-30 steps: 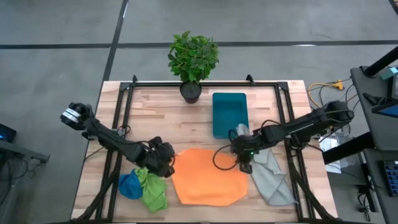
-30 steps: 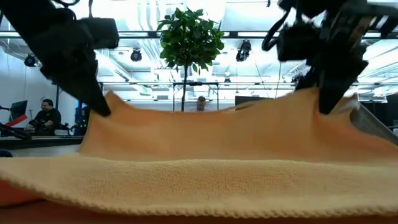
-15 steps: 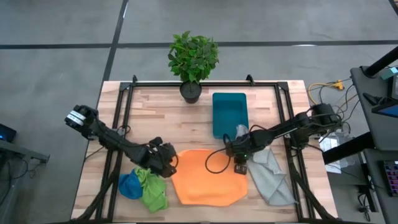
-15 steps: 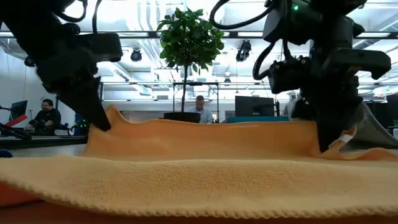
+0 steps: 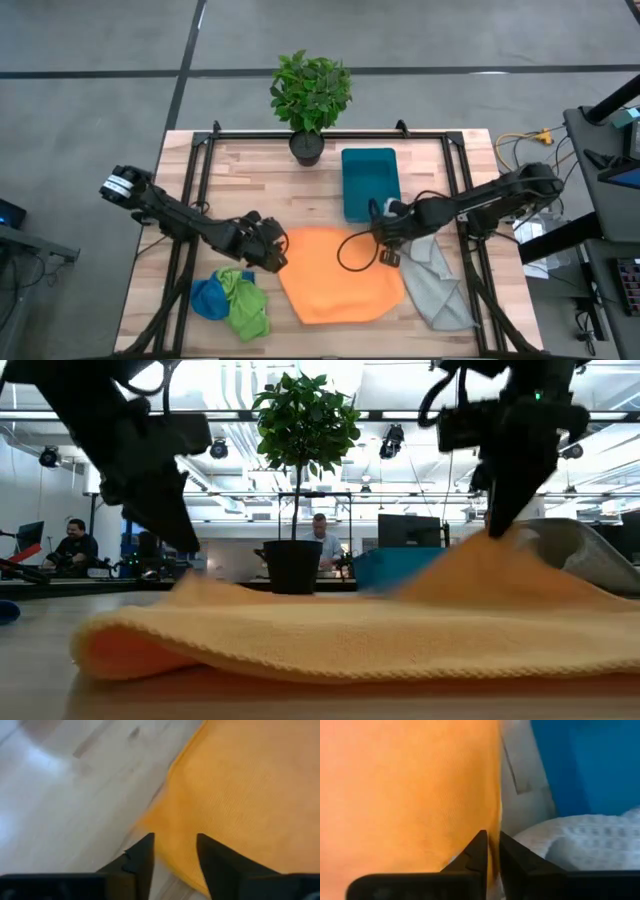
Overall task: Fold microfiber towels
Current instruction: Fold the orange microfiber towel
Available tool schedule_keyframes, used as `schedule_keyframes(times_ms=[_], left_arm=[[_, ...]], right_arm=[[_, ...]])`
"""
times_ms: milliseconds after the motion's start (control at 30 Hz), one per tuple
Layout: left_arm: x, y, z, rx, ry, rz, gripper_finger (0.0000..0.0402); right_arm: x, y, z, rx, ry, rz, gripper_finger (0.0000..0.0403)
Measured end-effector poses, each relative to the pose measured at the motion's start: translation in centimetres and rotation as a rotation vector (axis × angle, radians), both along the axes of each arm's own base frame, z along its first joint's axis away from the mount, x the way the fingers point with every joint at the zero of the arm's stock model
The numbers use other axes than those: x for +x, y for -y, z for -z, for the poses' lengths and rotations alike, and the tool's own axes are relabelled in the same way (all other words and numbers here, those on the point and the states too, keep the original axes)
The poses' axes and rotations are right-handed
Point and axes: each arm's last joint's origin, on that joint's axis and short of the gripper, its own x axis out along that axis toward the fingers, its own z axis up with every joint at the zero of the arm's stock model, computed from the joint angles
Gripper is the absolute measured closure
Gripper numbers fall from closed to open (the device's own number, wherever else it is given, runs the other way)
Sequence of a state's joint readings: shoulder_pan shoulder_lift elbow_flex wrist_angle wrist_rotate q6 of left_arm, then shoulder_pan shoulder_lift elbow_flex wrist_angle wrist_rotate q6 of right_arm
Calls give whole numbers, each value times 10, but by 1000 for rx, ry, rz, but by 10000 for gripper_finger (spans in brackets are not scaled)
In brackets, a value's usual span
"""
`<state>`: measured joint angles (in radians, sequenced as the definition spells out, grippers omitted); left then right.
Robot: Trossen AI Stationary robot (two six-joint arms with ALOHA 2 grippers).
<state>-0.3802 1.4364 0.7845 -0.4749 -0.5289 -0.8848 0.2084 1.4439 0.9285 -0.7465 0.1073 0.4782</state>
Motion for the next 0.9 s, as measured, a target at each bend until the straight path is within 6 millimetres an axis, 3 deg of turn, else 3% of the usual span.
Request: schedule_keyframes(times_ms=[200,333,433,567,767,900], left_arm=[[-9,-9,-18,-12,44,-22,202],[-10,-7,-29,-77,110,12,193],[-3,1,-35,-155,168,140,197],[12,15,-24,-185,191,258,242],[30,26,20,-254,42,317,377],[30,31,45,-320,-69,304,390]], right_arm=[[-9,9,-16,-6,52,56,315],[-16,10,-27,13,98,75,285],[-18,1,-34,73,151,61,274],[-18,-16,-33,108,183,58,277],[-14,-42,-23,160,179,66,298],[-15,-54,-14,160,146,105,314]])
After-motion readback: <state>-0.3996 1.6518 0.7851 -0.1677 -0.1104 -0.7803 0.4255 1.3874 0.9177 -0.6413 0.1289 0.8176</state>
